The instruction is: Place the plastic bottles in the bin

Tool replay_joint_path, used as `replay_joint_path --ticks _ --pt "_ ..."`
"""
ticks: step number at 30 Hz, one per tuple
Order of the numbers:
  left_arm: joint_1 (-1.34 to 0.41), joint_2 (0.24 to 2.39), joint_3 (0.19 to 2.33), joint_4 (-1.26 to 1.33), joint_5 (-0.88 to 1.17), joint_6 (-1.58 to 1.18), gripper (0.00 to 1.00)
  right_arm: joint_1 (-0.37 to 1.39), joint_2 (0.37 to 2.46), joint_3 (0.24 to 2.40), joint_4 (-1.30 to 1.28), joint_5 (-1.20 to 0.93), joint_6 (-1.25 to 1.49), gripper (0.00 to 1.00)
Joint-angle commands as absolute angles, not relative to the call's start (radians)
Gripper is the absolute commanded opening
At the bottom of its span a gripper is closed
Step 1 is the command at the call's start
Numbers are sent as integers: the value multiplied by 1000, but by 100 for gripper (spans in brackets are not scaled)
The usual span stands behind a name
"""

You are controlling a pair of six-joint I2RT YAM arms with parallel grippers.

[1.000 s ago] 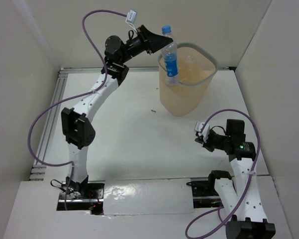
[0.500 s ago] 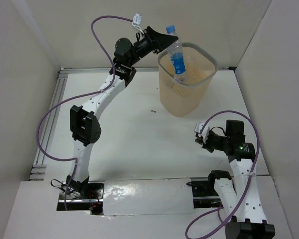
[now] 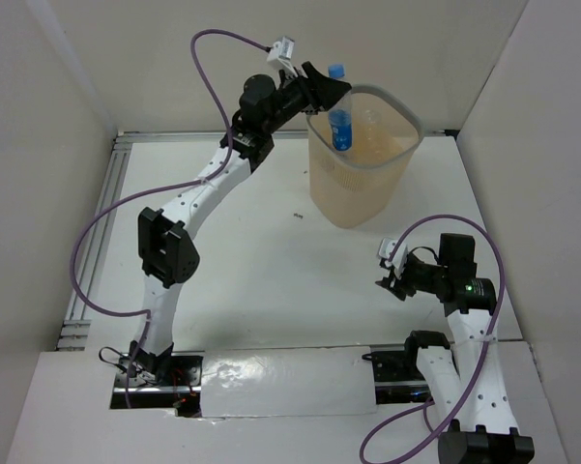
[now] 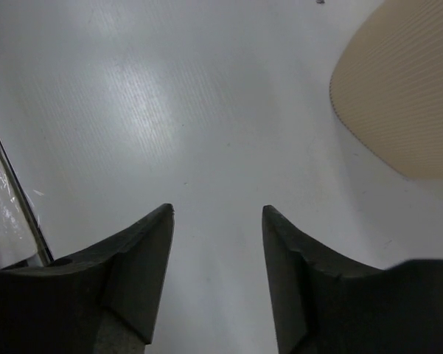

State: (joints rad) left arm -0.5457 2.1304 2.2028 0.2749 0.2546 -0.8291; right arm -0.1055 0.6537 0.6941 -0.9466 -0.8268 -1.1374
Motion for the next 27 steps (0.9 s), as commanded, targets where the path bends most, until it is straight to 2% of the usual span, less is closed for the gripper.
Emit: replay_joint_path --ticks 1,2,5,6,8,11,19,24,27 --pt "-555 2141 2250 227 192 -735 65 -110 644 690 -934 -845 -1140 59" --pt "-555 2141 2250 216 192 -724 73 -110 644 690 -934 -845 -1140 66" --pt "-565 2141 2273 195 170 -715 96 -110 644 690 -934 -845 -1131 78" --pt "-565 2141 2287 183 170 -703 100 -110 644 681 -934 -845 -1131 80" --pt "-565 2151 2301 183 170 -703 100 -110 635 681 -924 -845 -1120 85" --pt "-565 2151 2321 183 179 -703 100 -110 635 681 -913 -845 -1111 100" --pt "-565 2074 2431 198 179 -639 100 -110 635 681 -882 -825 -1057 100" --pt "-565 1869 2223 83 233 -513 100 -110 635 713 -781 -756 -863 100" --pt "-565 1673 1964 -26 271 -431 100 -110 635 723 -710 -710 -721 100"
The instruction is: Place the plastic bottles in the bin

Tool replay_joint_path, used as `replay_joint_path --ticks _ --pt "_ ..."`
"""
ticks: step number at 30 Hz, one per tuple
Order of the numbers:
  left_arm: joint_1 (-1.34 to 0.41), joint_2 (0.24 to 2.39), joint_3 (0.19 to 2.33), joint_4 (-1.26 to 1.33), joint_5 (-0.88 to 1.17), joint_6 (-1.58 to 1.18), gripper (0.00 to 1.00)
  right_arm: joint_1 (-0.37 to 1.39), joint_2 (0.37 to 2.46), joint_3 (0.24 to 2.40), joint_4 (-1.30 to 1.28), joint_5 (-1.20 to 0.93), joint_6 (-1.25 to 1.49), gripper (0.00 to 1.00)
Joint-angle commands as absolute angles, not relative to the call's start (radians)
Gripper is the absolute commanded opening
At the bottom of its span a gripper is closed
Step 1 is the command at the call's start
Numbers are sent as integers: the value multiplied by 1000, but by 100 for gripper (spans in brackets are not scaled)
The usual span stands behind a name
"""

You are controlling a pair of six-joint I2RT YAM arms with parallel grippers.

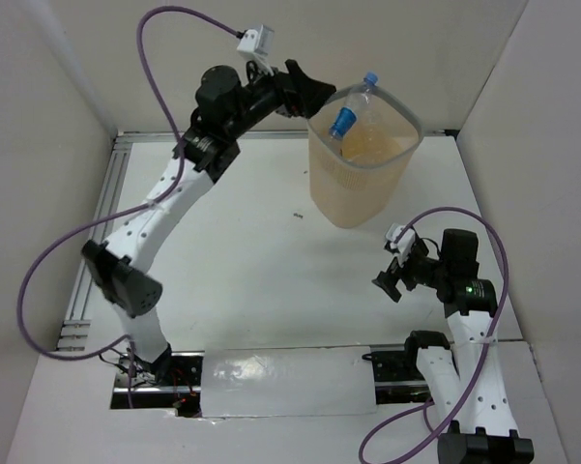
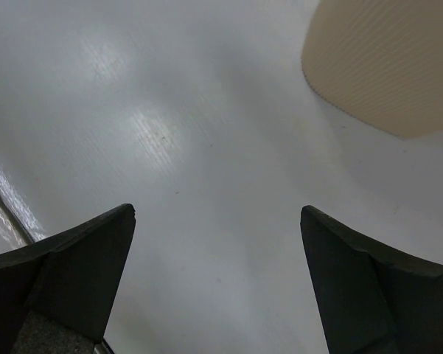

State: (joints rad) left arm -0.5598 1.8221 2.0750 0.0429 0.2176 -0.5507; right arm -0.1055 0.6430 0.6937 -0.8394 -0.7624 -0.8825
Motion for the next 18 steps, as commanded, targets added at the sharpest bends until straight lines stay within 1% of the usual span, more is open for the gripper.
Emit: replay_joint_path --ticks 1,2,3,4,5,7,8,11,16,18 --pt "-565 1573 1827 -55 258 -407 100 -110 646 735 -689 -694 -671 100" --pt "-565 1522 1757 -81 249 -393 100 -110 646 735 -667 -634 -629 100" --pt "-565 1421 1615 -121 232 -364 100 -110 656 745 -629 -597 -547 100" --pt "-565 1420 1614 -133 219 -364 100 -110 667 746 -615 -557 -546 100" --pt "-565 1319 1473 -133 187 -353 100 -110 679 758 -601 -481 -475 100" --pt "-565 1222 1346 -161 152 -353 100 -110 716 769 -592 -427 -431 100" --pt "-565 1142 1250 -173 132 -353 100 -110 730 784 -592 -411 -408 100" --pt "-543 1045 1120 -237 110 -363 100 -110 749 793 -581 -400 -374 100" --pt "-525 879 990 -268 101 -393 100 -110 749 770 -523 -390 -315 100" --pt "-514 853 956 -281 101 -393 100 -110 749 759 -496 -367 -296 100"
